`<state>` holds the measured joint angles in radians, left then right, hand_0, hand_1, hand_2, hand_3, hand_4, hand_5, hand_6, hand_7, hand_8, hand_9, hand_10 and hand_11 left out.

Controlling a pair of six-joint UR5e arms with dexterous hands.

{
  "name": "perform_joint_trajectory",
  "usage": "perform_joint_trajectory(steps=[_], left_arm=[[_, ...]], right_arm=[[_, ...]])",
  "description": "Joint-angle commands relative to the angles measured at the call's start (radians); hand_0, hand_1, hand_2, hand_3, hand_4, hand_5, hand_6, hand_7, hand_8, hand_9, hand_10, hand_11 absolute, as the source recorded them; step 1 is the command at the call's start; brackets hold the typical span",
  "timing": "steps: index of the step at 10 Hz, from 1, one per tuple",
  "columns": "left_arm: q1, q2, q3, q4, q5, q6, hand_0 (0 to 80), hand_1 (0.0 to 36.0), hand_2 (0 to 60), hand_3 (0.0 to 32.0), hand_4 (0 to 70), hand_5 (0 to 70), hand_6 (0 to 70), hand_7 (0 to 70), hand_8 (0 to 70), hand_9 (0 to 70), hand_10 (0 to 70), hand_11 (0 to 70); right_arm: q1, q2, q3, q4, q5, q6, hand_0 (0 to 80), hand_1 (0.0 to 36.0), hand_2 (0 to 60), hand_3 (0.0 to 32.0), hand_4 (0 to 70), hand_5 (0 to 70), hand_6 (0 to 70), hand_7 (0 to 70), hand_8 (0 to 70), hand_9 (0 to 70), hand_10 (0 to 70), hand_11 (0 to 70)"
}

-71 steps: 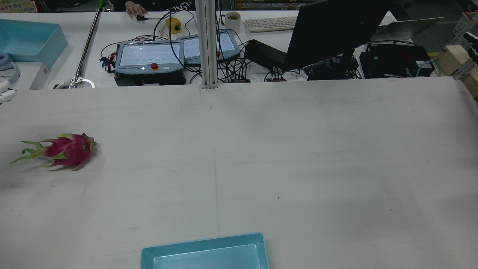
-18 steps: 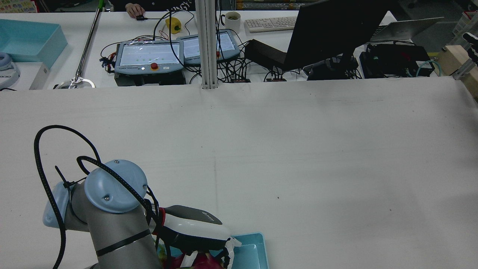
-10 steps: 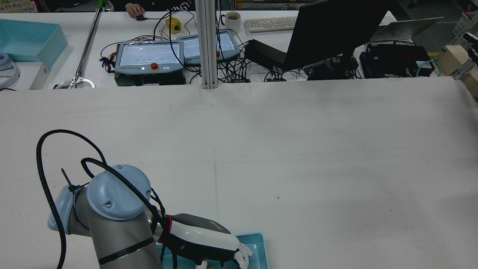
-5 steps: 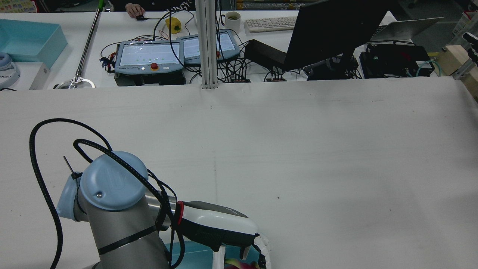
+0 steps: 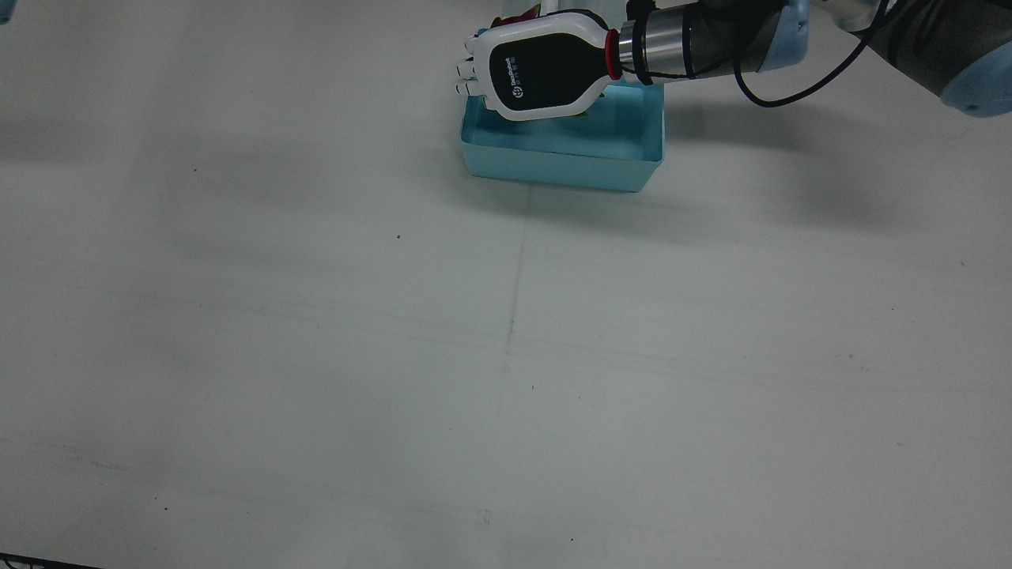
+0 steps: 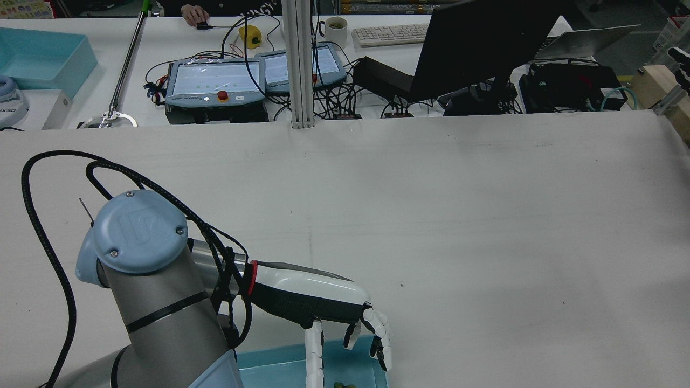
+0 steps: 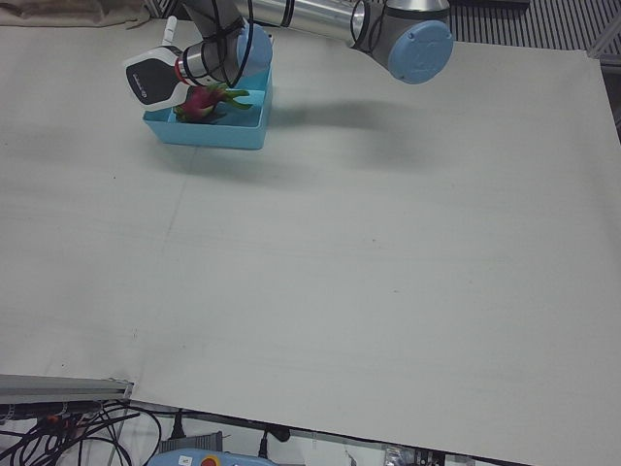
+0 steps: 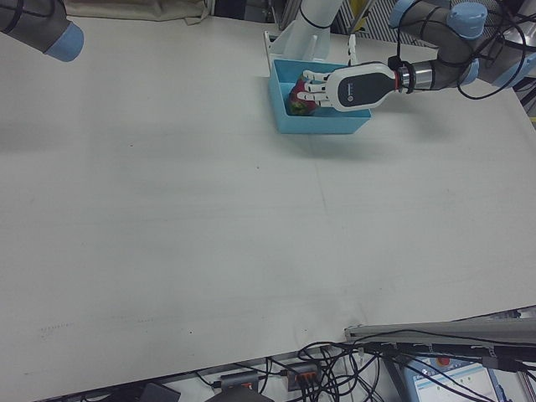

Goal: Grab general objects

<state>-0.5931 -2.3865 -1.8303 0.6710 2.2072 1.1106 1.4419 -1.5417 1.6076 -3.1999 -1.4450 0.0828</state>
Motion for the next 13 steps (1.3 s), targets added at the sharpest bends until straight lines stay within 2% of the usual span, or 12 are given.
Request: perform_joint_trajectory(steps=[1, 3, 5, 7, 8, 9, 10, 11, 12, 13], left_arm=[[-0.028, 0.044, 0.003, -0.044, 0.025, -0.005, 30.7, 0.0, 0.0, 0.0, 34.2, 17.9, 23.1, 46.9, 18.0, 20.3, 30.5, 42.9], [-0.083, 0.064, 0.000, -0.060, 0.054, -0.024, 30.5, 0.0, 0.0, 0.0, 33.8, 16.8, 23.9, 48.1, 18.7, 21.8, 32.0, 44.9], [-0.140, 0.089, 0.003, -0.129, 0.060, -0.090, 32.7, 0.0, 0.0, 0.0, 32.6, 14.5, 24.5, 49.4, 19.8, 24.6, 36.1, 50.1], [-0.180, 0.084, 0.006, -0.140, 0.059, -0.115, 31.5, 0.0, 0.0, 0.0, 34.7, 15.8, 29.9, 55.5, 26.0, 31.7, 41.3, 56.8], [-0.215, 0.075, 0.009, -0.148, 0.048, -0.136, 29.2, 0.0, 0.0, 0.0, 35.6, 16.4, 31.2, 56.8, 27.8, 32.7, 41.6, 57.3], [-0.291, 0.058, 0.022, -0.149, 0.045, -0.143, 29.7, 0.0, 0.0, 0.0, 35.9, 17.3, 31.7, 57.1, 28.1, 32.4, 40.3, 55.3], [-0.385, 0.034, 0.081, -0.165, 0.046, -0.144, 30.0, 0.0, 0.0, 0.0, 36.6, 17.7, 32.3, 57.6, 28.1, 31.8, 38.1, 52.4], [-0.480, 0.026, 0.135, -0.209, 0.045, -0.158, 27.8, 0.0, 0.0, 0.0, 39.5, 18.9, 34.2, 59.7, 29.6, 34.4, 38.9, 53.3], [-0.566, 0.024, 0.149, -0.264, 0.026, -0.181, 30.5, 0.0, 0.0, 0.0, 39.2, 18.3, 34.6, 60.0, 29.5, 35.8, 40.8, 56.1], [-0.621, 0.033, 0.152, -0.339, -0.028, -0.213, 33.2, 0.0, 0.0, 0.0, 39.7, 19.0, 36.2, 61.2, 30.6, 38.5, 43.9, 60.6]], right_arm=[[0.000, 0.000, 0.000, 0.000, 0.000, 0.000, 0.0, 0.0, 0.0, 0.0, 0.0, 0.0, 0.0, 0.0, 0.0, 0.0, 0.0, 0.0], [0.000, 0.000, 0.000, 0.000, -0.002, 0.000, 0.0, 0.0, 0.0, 0.0, 0.0, 0.0, 0.0, 0.0, 0.0, 0.0, 0.0, 0.0], [0.000, 0.000, 0.000, 0.000, 0.000, 0.000, 0.0, 0.0, 0.0, 0.0, 0.0, 0.0, 0.0, 0.0, 0.0, 0.0, 0.0, 0.0], [0.000, 0.000, 0.000, 0.000, 0.000, 0.000, 0.0, 0.0, 0.0, 0.0, 0.0, 0.0, 0.0, 0.0, 0.0, 0.0, 0.0, 0.0], [0.000, 0.000, 0.000, 0.000, 0.000, 0.000, 0.0, 0.0, 0.0, 0.0, 0.0, 0.0, 0.0, 0.0, 0.0, 0.0, 0.0, 0.0], [0.000, 0.000, 0.000, 0.000, 0.000, 0.000, 0.0, 0.0, 0.0, 0.0, 0.0, 0.0, 0.0, 0.0, 0.0, 0.0, 0.0, 0.0], [0.000, 0.000, 0.000, 0.000, 0.000, 0.000, 0.0, 0.0, 0.0, 0.0, 0.0, 0.0, 0.0, 0.0, 0.0, 0.0, 0.0, 0.0], [0.000, 0.000, -0.002, 0.000, 0.000, 0.000, 0.0, 0.0, 0.0, 0.0, 0.0, 0.0, 0.0, 0.0, 0.0, 0.0, 0.0, 0.0], [0.000, 0.000, -0.002, 0.000, 0.000, 0.000, 0.0, 0.0, 0.0, 0.0, 0.0, 0.0, 0.0, 0.0, 0.0, 0.0, 0.0, 0.0], [0.000, 0.000, -0.002, 0.002, 0.000, 0.000, 0.0, 0.0, 0.0, 0.0, 0.0, 0.0, 0.0, 0.0, 0.0, 0.0, 0.0, 0.0]])
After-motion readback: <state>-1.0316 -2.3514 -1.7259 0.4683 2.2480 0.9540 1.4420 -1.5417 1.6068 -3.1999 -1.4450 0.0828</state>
